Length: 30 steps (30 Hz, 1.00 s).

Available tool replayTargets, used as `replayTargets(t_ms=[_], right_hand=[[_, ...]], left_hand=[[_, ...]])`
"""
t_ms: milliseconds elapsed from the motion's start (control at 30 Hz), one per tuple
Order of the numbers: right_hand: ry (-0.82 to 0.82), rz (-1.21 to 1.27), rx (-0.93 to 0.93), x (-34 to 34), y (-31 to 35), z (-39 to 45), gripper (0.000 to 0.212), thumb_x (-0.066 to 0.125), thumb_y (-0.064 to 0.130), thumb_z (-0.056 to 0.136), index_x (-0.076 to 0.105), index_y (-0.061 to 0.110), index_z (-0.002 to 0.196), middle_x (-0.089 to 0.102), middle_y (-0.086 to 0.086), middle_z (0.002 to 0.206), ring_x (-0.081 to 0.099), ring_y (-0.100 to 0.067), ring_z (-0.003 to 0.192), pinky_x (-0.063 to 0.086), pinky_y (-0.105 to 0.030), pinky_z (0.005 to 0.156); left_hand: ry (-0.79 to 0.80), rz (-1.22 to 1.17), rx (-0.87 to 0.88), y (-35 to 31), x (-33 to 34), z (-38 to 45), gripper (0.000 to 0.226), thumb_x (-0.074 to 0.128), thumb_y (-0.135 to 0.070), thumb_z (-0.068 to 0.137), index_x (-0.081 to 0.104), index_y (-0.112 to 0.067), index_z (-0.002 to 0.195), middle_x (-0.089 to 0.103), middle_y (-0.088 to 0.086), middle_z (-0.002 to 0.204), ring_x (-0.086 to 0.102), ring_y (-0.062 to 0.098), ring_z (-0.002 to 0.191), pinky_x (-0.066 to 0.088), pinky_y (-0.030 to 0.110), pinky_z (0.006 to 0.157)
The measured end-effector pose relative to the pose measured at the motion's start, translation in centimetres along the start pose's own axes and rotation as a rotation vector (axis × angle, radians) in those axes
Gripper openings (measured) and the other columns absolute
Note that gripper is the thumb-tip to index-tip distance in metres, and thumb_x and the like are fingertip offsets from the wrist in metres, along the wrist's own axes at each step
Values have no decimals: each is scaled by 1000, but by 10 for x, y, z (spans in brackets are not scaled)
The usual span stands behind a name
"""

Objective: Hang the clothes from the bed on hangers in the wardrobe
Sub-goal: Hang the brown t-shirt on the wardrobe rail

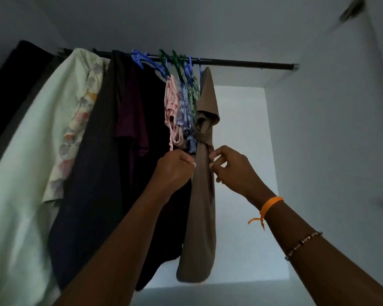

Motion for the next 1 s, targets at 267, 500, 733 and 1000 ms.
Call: replayTargets(t_ms=[267, 500, 733, 1000], right_hand=[[139, 174, 57, -37, 73, -104, 10, 54, 6, 89, 60, 8, 97, 62, -4, 77, 56, -9, 60, 47, -13, 51], [293, 325, 157, -53, 118, -192, 9, 53, 8, 92, 61, 7, 93, 63, -3, 72, 60, -18, 62, 52, -29, 62], [506, 376, 210, -47, 152, -334, 6, 55, 9, 90, 60, 13, 90, 65, 3, 74, 60, -10, 56, 50, -20, 55], [829, 604, 361, -18, 232, -517, 12, 51, 11, 93, 63, 9, 96, 68, -5, 83, 61, -9, 59, 47, -14, 53]], left_hand=[[49, -192, -98, -37, -33, -106, 16, 55, -13, 92, 63, -25, 83, 62, -7, 90, 57, 6, 89, 42, 16, 68], [48, -195, -247, -54, -57, -212, 12, 55, -17, 94, 65, -23, 89, 65, -2, 97, 60, 11, 96, 49, 26, 85], [18, -260, -551, -56, -81, -371, 15, 50, -15, 95, 65, -16, 93, 69, 3, 95, 66, 16, 93, 54, 30, 84], [-174, -236, -909, -53, -156, -575, 17, 52, -15, 95, 65, -6, 102, 69, 8, 96, 67, 20, 90, 55, 29, 80]])
Point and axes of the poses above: each hand's wrist, its own z-axis towards the middle knuckle, its own x-axis out of the palm, y = z × x, the point moved 6 cm from there along z, towards the middle knuckle
